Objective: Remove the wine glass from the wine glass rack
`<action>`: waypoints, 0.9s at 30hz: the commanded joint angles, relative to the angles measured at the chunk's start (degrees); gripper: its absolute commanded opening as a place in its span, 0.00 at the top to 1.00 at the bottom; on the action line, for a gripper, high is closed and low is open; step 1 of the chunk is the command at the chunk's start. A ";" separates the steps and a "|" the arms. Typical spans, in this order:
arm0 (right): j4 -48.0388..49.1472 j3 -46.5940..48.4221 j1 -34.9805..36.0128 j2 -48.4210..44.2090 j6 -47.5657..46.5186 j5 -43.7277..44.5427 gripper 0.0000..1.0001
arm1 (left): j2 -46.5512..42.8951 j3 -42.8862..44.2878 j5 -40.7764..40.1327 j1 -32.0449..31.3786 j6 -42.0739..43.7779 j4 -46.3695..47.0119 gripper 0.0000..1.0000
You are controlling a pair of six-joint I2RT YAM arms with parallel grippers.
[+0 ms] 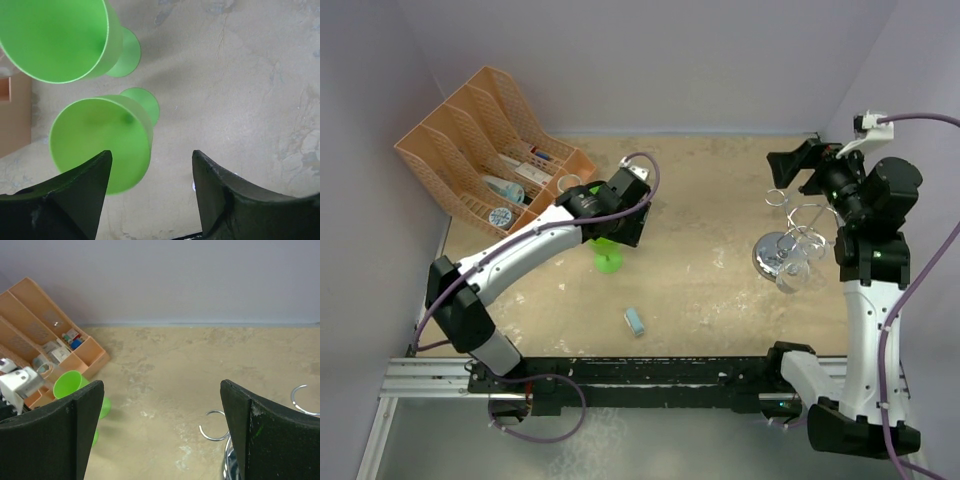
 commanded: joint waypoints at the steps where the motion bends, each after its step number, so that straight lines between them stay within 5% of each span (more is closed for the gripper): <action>1: 4.99 -2.99 0.09 -2.19 3.90 -4.58 0.00 | -4.88 2.98 -0.84 0.29 1.62 -1.10 0.34; 27: 3.69 -3.69 0.06 -5.48 -0.28 -3.65 0.00 | -18.89 14.04 1.48 0.29 4.29 2.93 0.22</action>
